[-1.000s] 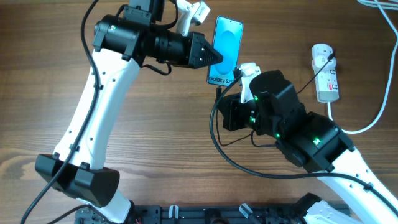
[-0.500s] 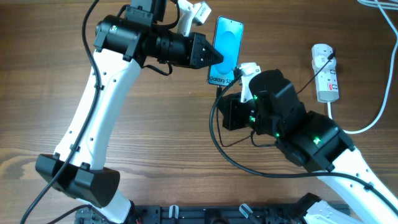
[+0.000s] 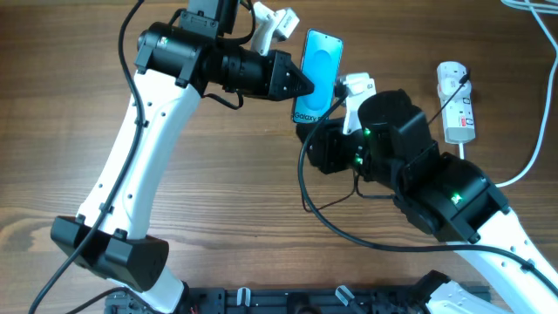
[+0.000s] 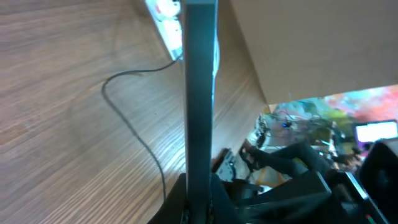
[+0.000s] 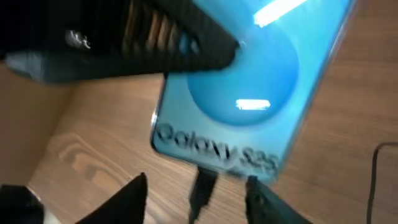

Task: Plug charger to phone and switch on socket
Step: 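Release the plug with the right gripper and move both arms, then lower the cabled phone flat onto the table with the left gripper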

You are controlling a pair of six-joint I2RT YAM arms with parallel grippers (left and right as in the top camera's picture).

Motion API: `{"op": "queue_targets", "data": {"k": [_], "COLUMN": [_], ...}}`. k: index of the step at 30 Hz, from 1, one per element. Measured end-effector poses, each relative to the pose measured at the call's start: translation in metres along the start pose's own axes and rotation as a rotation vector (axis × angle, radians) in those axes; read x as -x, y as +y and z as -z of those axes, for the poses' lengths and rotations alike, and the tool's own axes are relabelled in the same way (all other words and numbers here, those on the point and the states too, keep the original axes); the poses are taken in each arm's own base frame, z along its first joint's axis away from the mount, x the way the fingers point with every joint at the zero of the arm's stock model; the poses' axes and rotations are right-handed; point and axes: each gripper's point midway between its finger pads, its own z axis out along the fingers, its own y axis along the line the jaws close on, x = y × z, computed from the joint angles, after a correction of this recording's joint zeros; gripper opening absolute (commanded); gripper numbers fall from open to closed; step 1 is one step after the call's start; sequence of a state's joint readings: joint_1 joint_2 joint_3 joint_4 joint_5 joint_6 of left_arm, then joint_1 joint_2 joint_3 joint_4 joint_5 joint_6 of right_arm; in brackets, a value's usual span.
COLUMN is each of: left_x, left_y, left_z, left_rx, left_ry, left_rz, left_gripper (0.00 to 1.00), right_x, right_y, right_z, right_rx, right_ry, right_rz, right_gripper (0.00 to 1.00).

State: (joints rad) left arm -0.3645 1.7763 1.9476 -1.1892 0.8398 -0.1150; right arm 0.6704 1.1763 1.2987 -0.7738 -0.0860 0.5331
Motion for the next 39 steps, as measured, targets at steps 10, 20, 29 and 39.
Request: {"op": "queue_targets", "data": {"k": [10, 20, 29, 39], "left_x": [-0.002, -0.012, -0.018, -0.019], "left_y": [0.079, 0.150, 0.165, 0.169], "left_z": [-0.012, -0.079, -0.098, -0.099], "left_rx": [0.315, 0.346, 0.392, 0.408], "left_ry": [0.023, 0.158, 0.189, 0.191], "left_rz": [0.180, 0.305, 0.312, 0.319], "left_gripper": [0.04, 0.04, 0.04, 0.04], "right_x": [-0.065, -0.082, -0.116, -0.119], "right_y": [-0.038, -0.043, -0.065, -0.069], "right_z": [0.012, -0.002, -0.057, -0.059], "right_rx": [-0.159, -0.204, -0.376, -0.399], "right_ry": [0.268, 0.354, 0.515, 0.526], "right_rz": [-0.022, -0.160, -0.388, -0.393], "right_gripper": [1.00, 1.00, 1.00, 1.00]}}
